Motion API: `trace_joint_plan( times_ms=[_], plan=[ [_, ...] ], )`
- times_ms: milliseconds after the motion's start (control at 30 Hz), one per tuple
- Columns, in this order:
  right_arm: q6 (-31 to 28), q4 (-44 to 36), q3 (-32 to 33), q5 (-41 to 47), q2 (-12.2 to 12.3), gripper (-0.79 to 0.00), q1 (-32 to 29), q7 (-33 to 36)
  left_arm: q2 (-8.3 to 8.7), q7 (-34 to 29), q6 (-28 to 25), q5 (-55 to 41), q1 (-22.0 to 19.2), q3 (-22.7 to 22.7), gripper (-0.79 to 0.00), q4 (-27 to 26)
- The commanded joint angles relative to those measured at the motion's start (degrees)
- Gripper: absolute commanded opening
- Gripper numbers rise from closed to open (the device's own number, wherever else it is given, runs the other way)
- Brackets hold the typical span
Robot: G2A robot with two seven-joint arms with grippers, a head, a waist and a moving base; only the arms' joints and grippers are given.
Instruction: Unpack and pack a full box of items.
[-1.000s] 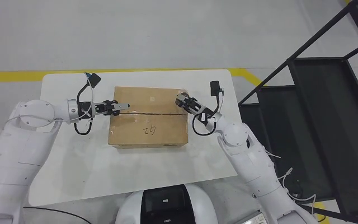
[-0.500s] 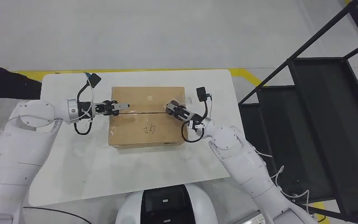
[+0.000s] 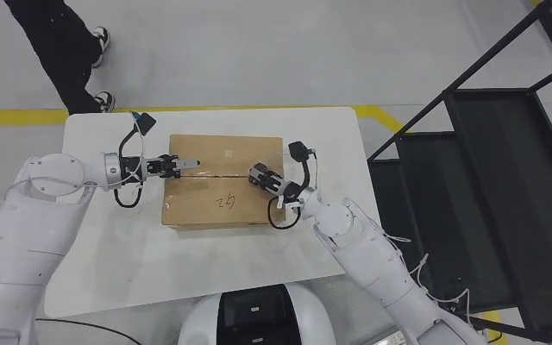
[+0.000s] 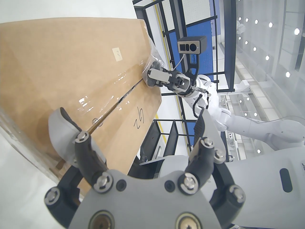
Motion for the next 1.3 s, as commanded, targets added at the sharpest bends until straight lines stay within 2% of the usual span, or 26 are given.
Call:
trace_joint_plan(
  times_ms=[0, 433, 700, 967, 1133, 1267],
  plan=[
    [0.4, -0.2, -0.1, -0.7, 0.0, 0.0, -0.1, -0.2, 0.0, 0.0, 0.0, 0.0, 0.0, 0.0, 0.0, 0.0],
    [2.5, -7.3, 0.3, -2.0, 0.0, 0.0, -0.9, 1.1, 0.0, 0.0, 0.0, 0.0, 0.0, 0.0, 0.0, 0.0],
    [3.2, -6.6, -2.2, -1.0, -0.8, 0.0, 1.4, 1.6, 0.0, 0.0, 0.0, 0.0, 0.0, 0.0, 0.0, 0.0],
    [1.5, -6.1, -2.3, -0.1, -1.2, 0.0, 2.6, 0.6, 0.0, 0.0, 0.0, 0.0, 0.0, 0.0, 0.0, 0.0],
    [0.8, -5.9, -1.2, 0.5, -1.1, 0.0, 2.2, 0.7, 0.3, 5.0, -2.6, -1.5, 2.4, -2.5, 0.0, -1.3],
    [0.5, -5.6, -0.7, 0.9, -1.0, 0.0, 1.6, 1.1, 0.91, 4.3, -3.6, -2.4, 3.7, -5.0, 0.0, -2.5]
  ],
)
